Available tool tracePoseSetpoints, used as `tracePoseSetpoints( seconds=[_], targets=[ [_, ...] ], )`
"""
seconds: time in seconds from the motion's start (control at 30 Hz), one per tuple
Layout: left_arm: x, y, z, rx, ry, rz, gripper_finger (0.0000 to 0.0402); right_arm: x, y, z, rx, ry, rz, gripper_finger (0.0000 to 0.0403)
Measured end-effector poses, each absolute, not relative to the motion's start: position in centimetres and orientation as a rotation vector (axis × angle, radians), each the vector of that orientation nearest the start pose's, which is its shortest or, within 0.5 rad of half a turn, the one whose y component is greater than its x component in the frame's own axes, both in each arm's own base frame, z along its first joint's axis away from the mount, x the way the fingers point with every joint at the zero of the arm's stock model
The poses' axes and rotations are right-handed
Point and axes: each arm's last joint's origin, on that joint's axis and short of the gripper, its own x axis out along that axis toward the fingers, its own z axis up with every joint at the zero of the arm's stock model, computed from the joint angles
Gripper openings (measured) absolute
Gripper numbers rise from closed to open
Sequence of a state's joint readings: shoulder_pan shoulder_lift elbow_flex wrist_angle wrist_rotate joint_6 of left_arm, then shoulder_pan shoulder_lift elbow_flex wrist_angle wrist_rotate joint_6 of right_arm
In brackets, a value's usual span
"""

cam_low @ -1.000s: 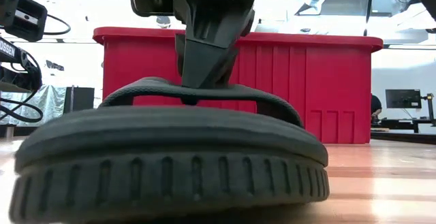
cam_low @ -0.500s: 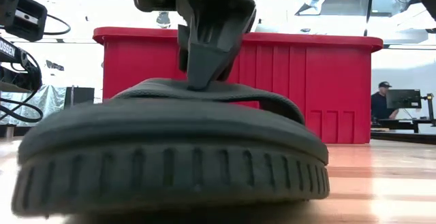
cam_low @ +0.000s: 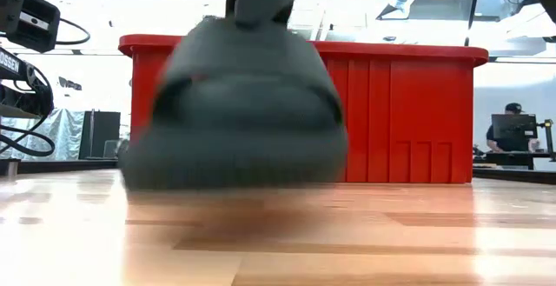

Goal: Pick and place slides into bin
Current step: Put the slide into the bin

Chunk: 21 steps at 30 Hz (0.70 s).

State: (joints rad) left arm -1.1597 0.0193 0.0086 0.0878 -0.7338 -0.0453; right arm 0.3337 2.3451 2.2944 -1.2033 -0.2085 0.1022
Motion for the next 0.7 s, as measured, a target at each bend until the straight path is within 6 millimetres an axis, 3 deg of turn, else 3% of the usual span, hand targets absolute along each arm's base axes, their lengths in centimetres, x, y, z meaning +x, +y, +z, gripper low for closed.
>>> tracePoseSetpoints(
  seconds=[0.3, 0.7],
  targets=[
    [5.4, -7.5, 17.3, -0.107, -0.035, -0.427, 0.0156, 43.5, 17.2, 28.6, -0.067, 1.248, 0.358, 0.0000],
    [5.4, -7.6, 17.2, -0.097, -0.028, -0.420, 0.0156, 38.2, 17.0, 35.0, -0.257, 1.172, 0.135, 0.0000]
  ],
)
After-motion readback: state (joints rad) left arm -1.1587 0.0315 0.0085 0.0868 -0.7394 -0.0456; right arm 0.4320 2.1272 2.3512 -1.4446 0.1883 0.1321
